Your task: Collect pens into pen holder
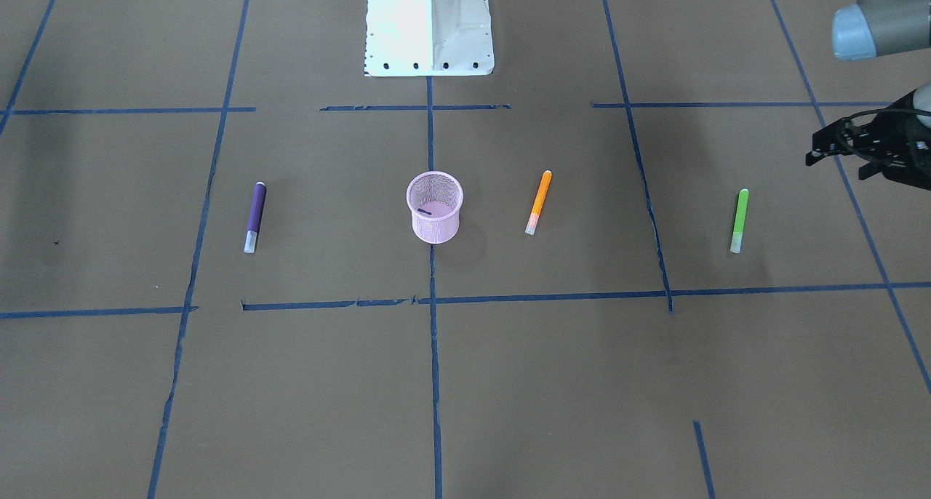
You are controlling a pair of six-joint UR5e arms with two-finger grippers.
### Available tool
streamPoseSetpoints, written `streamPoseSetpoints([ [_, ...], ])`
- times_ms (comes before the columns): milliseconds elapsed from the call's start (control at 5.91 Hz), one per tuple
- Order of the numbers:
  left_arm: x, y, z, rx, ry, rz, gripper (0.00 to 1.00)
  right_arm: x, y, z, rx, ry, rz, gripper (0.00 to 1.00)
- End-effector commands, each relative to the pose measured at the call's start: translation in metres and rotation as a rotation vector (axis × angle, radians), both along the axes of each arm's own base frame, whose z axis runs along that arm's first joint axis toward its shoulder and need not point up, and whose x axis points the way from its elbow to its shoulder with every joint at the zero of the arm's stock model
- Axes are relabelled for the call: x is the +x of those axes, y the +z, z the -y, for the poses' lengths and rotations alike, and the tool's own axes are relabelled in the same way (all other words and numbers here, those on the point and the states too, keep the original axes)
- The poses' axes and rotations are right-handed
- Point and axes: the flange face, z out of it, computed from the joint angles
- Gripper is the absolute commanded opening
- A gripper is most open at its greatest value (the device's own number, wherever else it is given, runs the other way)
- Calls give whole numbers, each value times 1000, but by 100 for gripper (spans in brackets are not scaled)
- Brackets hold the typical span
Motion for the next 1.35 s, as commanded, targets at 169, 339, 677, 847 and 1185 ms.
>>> streamPoseSetpoints([
  [169,92,-10,17,90,107,99,100,-1,1,4,74,1,9,100],
  [339,107,-1,33,79,111,116,100,-3,6,4,65,-2,9,100],
  [677,126,1,55,67,122,119,100,-3,17,5,46,-1,9,100],
  [847,133,2,58,62,128,122,94,-3,19,4,43,-1,9,100],
  [1185,137,3,56,58,134,122,76,-3,19,4,41,-1,9,100],
])
